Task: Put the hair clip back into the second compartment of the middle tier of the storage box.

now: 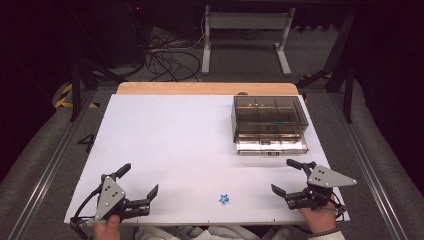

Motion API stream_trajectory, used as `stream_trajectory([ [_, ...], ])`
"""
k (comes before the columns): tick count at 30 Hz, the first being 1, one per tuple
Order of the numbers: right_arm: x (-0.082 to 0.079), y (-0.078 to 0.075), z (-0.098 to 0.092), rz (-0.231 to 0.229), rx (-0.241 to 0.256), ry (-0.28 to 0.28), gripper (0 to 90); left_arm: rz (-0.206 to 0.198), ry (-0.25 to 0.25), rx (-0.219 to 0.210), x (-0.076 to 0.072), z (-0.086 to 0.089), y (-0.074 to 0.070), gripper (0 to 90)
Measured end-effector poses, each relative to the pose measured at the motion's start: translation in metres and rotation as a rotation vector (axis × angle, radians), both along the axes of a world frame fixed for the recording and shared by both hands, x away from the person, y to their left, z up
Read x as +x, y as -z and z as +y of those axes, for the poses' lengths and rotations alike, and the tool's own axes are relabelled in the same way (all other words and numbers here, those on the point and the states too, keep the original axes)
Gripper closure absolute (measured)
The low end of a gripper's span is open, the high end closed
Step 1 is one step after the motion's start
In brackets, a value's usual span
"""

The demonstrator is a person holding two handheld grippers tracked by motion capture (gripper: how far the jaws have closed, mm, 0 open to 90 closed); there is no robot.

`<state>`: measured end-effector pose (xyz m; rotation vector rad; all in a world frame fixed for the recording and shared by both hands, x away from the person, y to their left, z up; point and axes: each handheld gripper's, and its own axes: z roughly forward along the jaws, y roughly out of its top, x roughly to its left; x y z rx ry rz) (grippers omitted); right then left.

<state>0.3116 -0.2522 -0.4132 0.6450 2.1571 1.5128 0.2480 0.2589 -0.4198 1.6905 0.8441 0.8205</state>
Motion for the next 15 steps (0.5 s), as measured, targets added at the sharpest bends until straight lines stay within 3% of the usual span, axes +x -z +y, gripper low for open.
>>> stream_trajectory([
  [15, 0.0009, -0.0026, -0.0013, 0.002, -0.003, 0.009, 6.9, 0.004, 0.004, 0.009, 0.0007, -0.0017, 0.0004, 0.9],
])
